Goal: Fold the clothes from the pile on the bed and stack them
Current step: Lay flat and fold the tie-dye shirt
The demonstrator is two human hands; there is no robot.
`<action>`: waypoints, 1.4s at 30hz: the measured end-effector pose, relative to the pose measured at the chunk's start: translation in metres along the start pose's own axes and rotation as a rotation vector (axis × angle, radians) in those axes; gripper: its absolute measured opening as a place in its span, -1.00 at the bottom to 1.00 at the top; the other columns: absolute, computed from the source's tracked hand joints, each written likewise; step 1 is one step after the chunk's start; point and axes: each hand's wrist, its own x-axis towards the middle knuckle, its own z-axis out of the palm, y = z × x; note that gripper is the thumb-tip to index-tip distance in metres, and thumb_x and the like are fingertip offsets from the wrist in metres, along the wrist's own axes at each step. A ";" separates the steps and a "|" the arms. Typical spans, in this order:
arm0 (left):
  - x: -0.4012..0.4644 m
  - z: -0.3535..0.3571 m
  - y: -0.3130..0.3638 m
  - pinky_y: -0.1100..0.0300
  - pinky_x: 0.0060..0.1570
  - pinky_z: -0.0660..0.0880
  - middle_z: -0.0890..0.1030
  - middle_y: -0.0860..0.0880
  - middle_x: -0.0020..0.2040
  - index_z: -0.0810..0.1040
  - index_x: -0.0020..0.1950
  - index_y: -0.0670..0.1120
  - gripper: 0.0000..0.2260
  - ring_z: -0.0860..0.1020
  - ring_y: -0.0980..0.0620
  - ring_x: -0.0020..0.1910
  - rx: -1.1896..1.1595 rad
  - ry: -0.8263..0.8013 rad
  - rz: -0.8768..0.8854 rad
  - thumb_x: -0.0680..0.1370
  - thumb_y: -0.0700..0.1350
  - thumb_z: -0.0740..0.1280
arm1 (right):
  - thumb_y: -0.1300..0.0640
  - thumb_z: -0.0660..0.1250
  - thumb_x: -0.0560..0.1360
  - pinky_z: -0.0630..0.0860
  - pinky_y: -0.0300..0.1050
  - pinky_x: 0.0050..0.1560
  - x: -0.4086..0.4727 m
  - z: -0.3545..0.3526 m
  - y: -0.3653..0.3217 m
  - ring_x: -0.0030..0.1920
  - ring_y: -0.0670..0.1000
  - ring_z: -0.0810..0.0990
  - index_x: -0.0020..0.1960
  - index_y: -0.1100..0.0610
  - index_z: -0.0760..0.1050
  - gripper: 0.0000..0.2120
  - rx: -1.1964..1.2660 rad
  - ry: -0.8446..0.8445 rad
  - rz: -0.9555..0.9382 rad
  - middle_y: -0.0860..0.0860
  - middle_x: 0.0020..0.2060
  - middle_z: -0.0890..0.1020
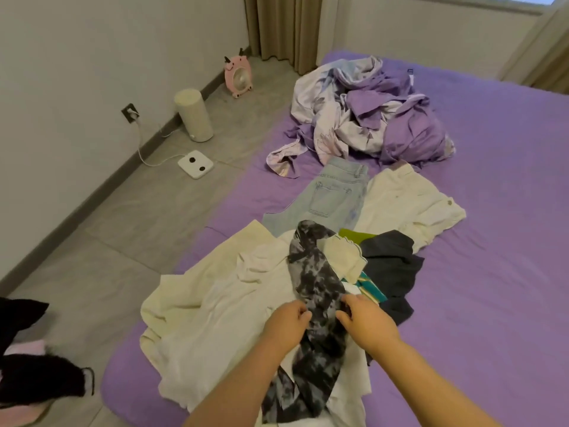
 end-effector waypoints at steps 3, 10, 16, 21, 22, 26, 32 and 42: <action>0.029 0.003 0.011 0.21 0.22 0.36 0.45 -0.06 0.38 0.30 0.48 -0.06 -0.55 0.45 0.00 0.31 -0.135 0.018 -0.021 0.61 0.04 0.21 | -0.11 0.19 0.58 0.55 -0.09 0.06 0.016 0.006 -0.001 0.14 -0.02 0.52 0.36 -0.02 0.33 -0.61 0.038 0.039 0.055 -0.03 0.18 0.51; 0.057 0.017 0.037 0.03 0.42 0.27 0.27 -0.09 0.50 0.06 0.56 -0.06 -0.34 0.32 -0.07 0.43 -0.295 0.018 -0.077 0.57 0.11 0.26 | -0.02 0.18 0.60 0.52 -0.13 0.05 0.037 0.019 0.004 0.10 -0.05 0.55 0.32 -0.04 0.34 -0.70 0.139 0.116 0.118 -0.05 0.17 0.55; 0.071 0.023 0.055 0.01 0.35 0.35 0.34 -0.11 0.44 0.09 0.54 -0.07 -0.31 0.38 -0.11 0.37 -0.246 0.082 -0.197 0.53 0.08 0.33 | 0.12 0.19 0.60 0.48 -0.06 0.18 0.042 0.021 0.028 0.28 0.02 0.43 0.41 0.05 0.30 -0.62 0.177 0.190 0.140 0.02 0.38 0.34; 0.062 0.007 0.043 0.17 0.22 0.39 0.54 -0.10 0.28 0.46 0.35 -0.13 -0.69 0.50 -0.05 0.23 -0.222 0.167 -0.126 0.60 -0.17 0.25 | 0.06 0.18 0.61 0.52 -0.13 -0.07 0.037 0.017 0.041 0.01 -0.01 0.53 0.17 0.00 0.50 -0.81 0.130 0.170 0.143 -0.01 0.11 0.52; 0.058 0.001 0.040 0.17 0.21 0.39 0.55 -0.10 0.26 0.50 0.32 -0.14 -0.72 0.51 -0.06 0.22 -0.215 0.199 -0.127 0.61 -0.17 0.25 | 0.06 0.20 0.60 0.49 -0.15 -0.09 0.034 0.016 0.041 -0.01 -0.02 0.50 0.12 0.02 0.52 -0.83 0.161 0.203 0.118 -0.02 0.07 0.51; 0.043 -0.023 0.032 0.19 -0.01 0.39 0.59 -0.11 0.12 0.53 0.18 -0.17 -0.80 0.52 -0.04 0.03 -0.227 0.345 -0.135 0.62 -0.12 0.23 | 0.10 0.27 0.57 0.30 -0.27 -0.10 0.024 0.003 0.032 -0.04 -0.10 0.40 0.02 0.05 0.48 -0.94 0.305 0.267 -0.026 -0.09 -0.02 0.41; 0.003 -0.045 0.052 0.19 -0.18 0.30 0.49 -0.03 -0.10 0.41 -0.01 -0.11 -0.88 0.43 0.04 -0.15 -0.312 0.395 -0.055 0.64 -0.07 0.18 | 0.13 0.23 0.58 0.47 -0.16 0.01 -0.002 -0.019 0.006 0.01 -0.01 0.54 0.10 0.09 0.51 -0.86 0.442 0.222 -0.072 -0.02 0.00 0.55; -0.100 -0.085 0.129 -0.11 -0.06 0.54 0.58 -0.20 -0.07 0.47 -0.03 -0.18 -0.77 0.56 -0.19 -0.06 -0.597 0.448 0.167 0.59 -0.01 0.29 | 0.07 0.28 0.57 0.55 0.02 0.01 -0.077 -0.093 -0.028 -0.09 0.10 0.60 -0.09 0.19 0.55 -0.81 0.964 0.168 -0.239 0.12 -0.16 0.63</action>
